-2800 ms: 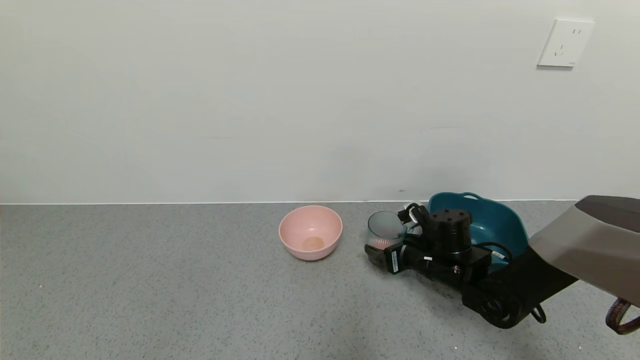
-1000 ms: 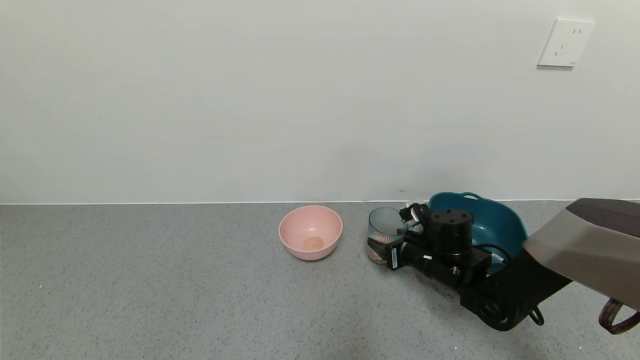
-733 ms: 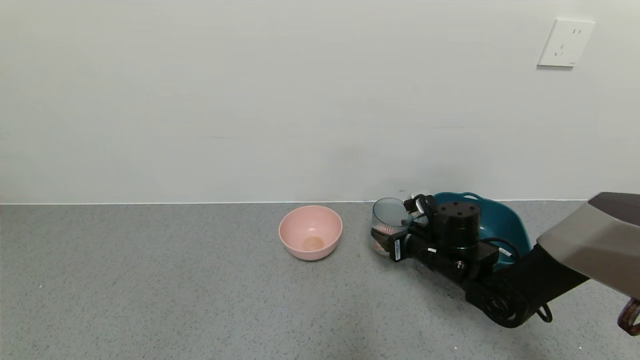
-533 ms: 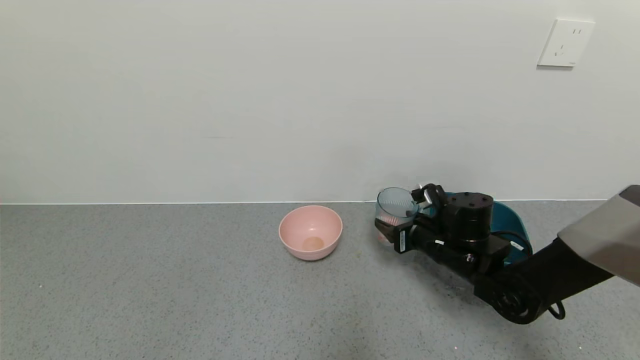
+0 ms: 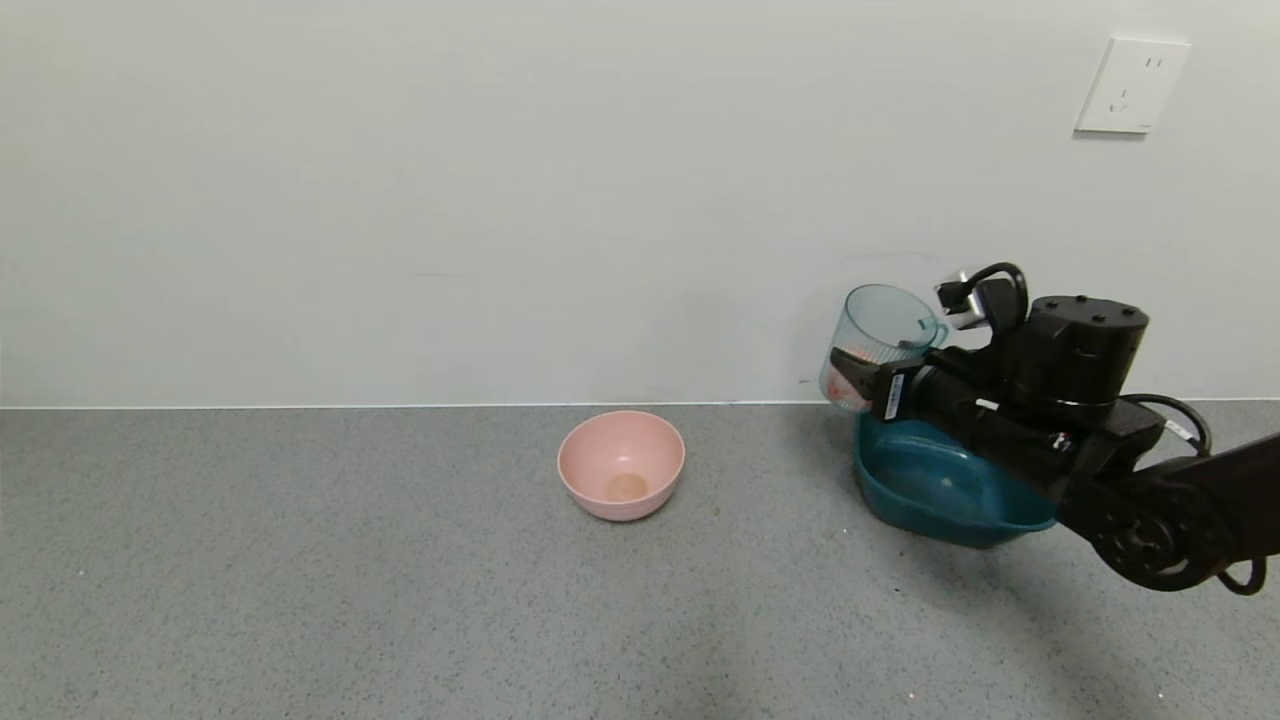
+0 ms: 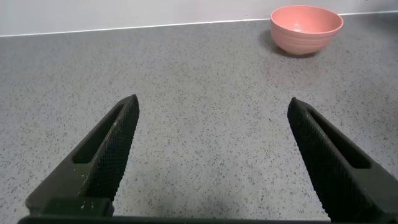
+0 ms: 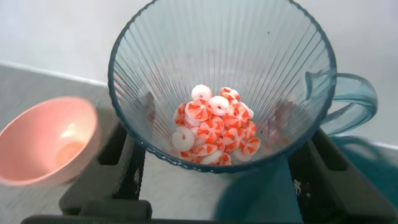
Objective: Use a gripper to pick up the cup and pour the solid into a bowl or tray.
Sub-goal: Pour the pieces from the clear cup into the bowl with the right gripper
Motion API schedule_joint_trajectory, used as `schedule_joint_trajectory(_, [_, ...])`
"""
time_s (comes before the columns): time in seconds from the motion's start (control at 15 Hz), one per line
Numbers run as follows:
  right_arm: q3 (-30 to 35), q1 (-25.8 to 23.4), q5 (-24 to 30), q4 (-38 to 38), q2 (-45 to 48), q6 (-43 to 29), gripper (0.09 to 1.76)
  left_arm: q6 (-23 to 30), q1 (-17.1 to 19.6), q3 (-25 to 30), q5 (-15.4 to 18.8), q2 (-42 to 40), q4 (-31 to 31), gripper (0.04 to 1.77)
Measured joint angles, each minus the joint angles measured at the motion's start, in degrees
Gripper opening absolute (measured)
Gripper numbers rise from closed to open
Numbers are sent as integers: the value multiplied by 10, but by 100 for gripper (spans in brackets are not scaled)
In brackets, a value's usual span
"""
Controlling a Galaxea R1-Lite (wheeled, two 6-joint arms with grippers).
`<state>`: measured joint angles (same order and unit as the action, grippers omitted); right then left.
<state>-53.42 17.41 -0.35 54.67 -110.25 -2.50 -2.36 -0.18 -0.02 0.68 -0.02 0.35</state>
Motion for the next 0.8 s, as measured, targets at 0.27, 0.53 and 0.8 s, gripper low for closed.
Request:
schedule_joint_trajectory(0.27, [-15, -64, 18, -26, 39, 26, 135, 0, 0, 0, 0, 0, 0, 172])
schedule_joint_trajectory(0.53, [-11, -95, 20, -25, 59, 96, 134, 0, 0, 0, 0, 0, 0, 172])
schedule_joint_trajectory(0.8, [-1, -126, 18, -24, 63, 197, 134, 0, 0, 0, 0, 0, 0, 172])
